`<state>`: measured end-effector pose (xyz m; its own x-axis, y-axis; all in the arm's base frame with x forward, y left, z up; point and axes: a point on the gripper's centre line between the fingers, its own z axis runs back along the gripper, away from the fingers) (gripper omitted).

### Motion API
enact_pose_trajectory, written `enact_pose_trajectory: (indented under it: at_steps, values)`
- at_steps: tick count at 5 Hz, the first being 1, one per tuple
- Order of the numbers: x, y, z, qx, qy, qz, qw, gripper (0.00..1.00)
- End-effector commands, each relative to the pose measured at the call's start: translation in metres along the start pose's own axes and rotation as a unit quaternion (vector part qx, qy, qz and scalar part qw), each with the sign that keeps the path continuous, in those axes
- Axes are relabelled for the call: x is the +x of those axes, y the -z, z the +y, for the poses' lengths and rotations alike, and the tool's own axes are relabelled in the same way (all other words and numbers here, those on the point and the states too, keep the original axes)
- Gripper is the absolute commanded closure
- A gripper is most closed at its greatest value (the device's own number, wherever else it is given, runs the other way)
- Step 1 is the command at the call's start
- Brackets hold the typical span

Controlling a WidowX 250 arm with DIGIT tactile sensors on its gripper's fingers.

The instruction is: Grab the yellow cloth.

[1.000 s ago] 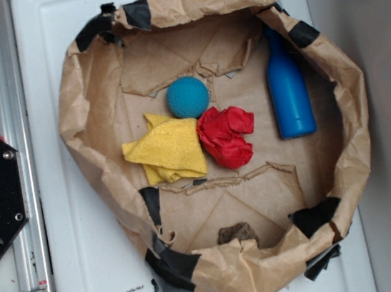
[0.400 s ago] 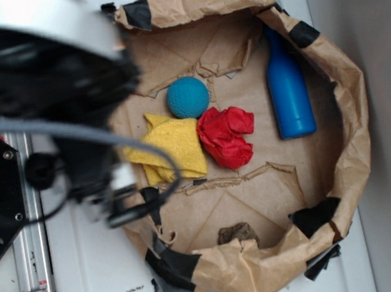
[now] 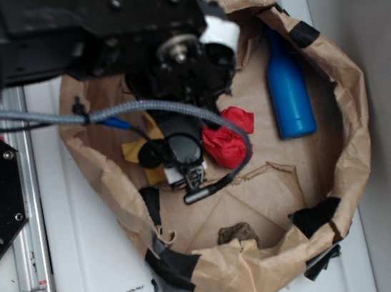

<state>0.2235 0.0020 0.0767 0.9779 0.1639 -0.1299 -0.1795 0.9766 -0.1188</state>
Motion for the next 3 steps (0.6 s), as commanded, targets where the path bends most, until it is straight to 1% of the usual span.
enact_pose_trajectory:
  at_steps: [1,2,3]
  values:
    - [-0.014,0.044,-0.008,0.042,0.056,-0.021,0.997,0.00]
    - [0.007,0.053,0.010,0.063,0.061,-0.029,0.996,0.24]
    - [0.014,0.052,0.015,0.072,0.052,-0.036,0.995,1.00]
